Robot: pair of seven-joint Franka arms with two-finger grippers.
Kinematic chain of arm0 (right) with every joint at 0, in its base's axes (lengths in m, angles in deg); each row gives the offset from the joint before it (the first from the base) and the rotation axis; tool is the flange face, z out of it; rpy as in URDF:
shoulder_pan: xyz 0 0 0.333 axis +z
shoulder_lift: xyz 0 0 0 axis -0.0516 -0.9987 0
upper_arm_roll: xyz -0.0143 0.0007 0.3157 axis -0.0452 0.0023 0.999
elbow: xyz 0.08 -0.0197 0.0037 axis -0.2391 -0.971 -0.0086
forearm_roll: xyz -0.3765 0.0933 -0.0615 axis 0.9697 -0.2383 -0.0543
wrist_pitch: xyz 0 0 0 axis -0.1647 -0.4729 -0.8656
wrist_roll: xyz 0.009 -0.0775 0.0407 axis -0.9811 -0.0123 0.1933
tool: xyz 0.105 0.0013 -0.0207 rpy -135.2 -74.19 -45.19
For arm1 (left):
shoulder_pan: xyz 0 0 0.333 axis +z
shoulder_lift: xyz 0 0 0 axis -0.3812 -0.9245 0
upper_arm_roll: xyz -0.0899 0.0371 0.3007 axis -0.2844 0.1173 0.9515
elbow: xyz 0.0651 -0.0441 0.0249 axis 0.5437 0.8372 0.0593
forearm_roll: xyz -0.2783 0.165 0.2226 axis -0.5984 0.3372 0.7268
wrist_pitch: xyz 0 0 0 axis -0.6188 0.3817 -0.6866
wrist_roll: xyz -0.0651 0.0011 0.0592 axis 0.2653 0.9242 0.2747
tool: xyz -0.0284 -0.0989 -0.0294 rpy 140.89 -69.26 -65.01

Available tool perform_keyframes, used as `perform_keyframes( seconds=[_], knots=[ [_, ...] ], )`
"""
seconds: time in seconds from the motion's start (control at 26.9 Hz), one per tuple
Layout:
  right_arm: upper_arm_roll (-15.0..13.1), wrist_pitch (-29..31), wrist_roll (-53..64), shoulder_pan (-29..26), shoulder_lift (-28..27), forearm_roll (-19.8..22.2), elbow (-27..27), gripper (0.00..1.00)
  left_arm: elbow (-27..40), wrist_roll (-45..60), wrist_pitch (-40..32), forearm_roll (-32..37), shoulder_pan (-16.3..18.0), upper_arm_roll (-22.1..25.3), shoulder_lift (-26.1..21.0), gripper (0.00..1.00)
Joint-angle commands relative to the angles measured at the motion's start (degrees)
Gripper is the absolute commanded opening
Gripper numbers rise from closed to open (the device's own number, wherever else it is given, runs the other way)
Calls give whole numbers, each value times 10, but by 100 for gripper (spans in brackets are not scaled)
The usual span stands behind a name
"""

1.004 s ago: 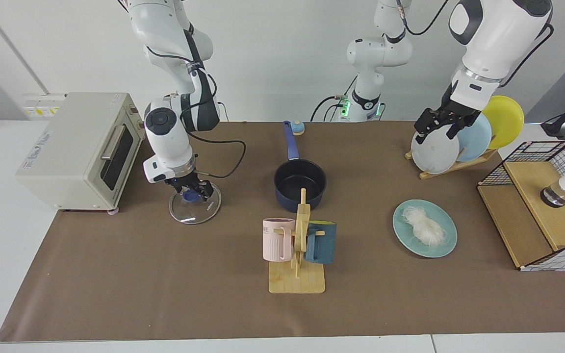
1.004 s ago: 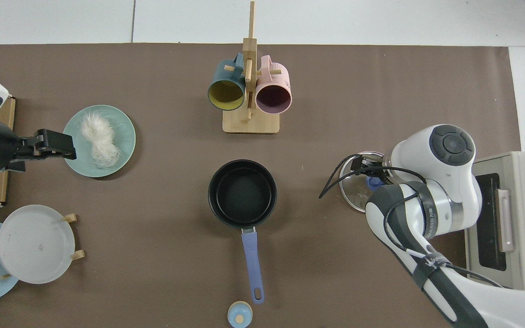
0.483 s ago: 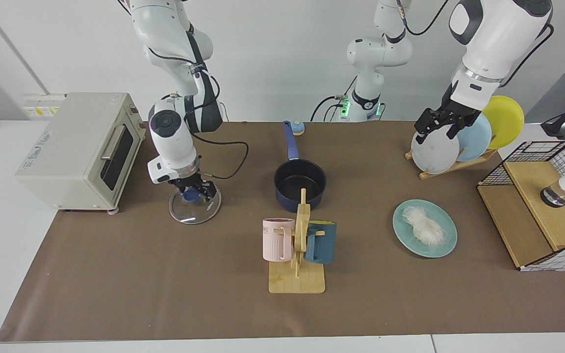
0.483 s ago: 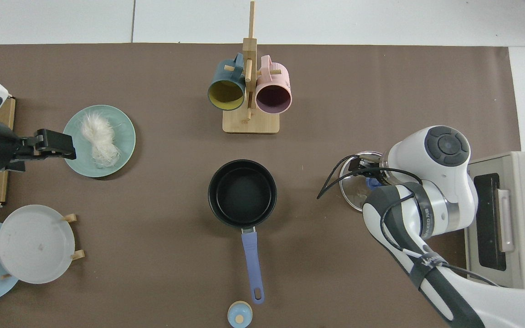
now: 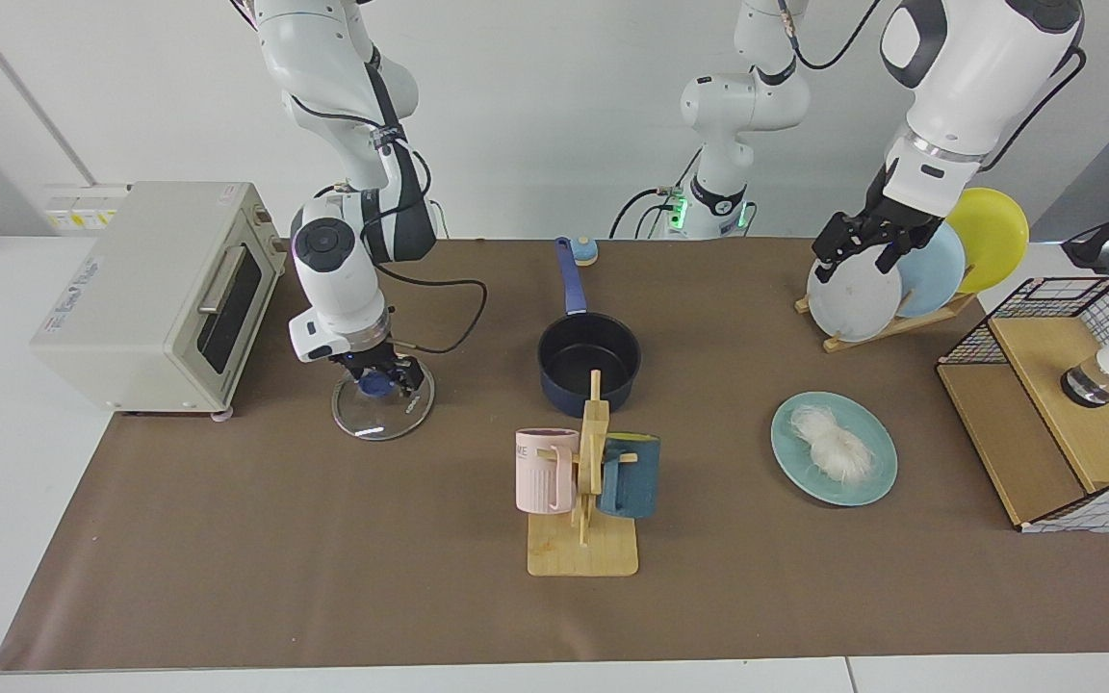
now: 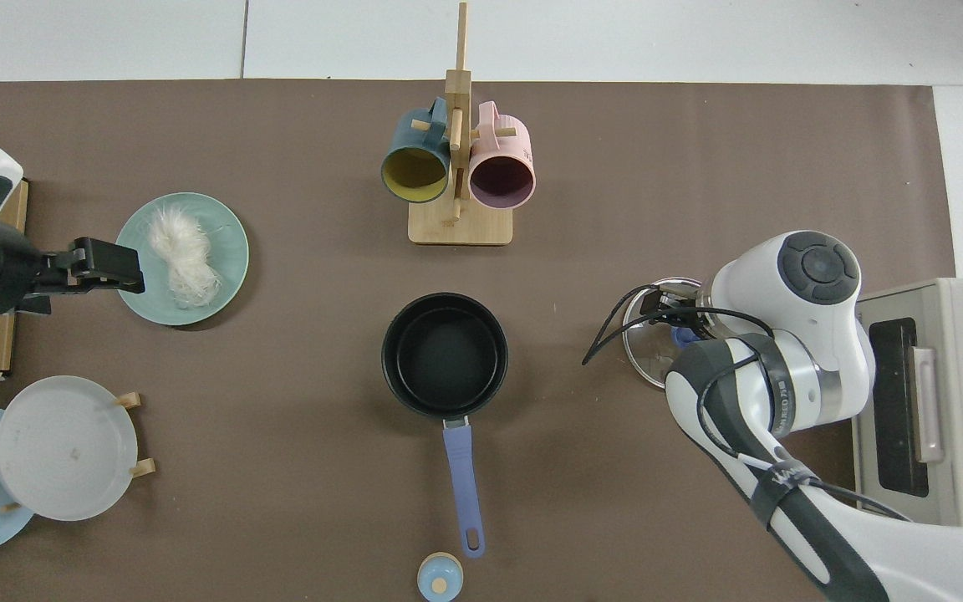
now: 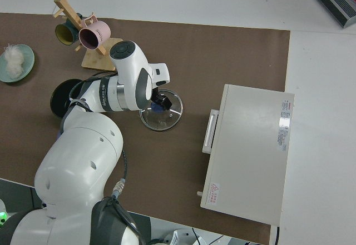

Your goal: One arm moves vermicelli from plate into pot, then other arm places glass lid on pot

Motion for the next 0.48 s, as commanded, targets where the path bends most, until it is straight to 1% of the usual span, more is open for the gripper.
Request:
perform_keyframes(
  seconds=[0.0,0.11,0.22,0.37,0.45],
  knots=[
    [0,-17,-9,0,-2,1,21,98,-7,-1,-9,0,-1,-6,1,100],
    [0,-16,-9,-2,-2,1,17,98,-7,-2,-1,1,-1,-7,1,100],
    [1,-14,-9,-3,-3,2,10,98,-3,-3,27,1,3,-5,-7,100],
    [1,7,-8,-7,-4,2,-7,99,33,-4,82,1,5,1,-20,100],
    [0,15,-7,-7,-4,2,-13,98,47,-7,107,0,20,1,-33,100]
  ],
)
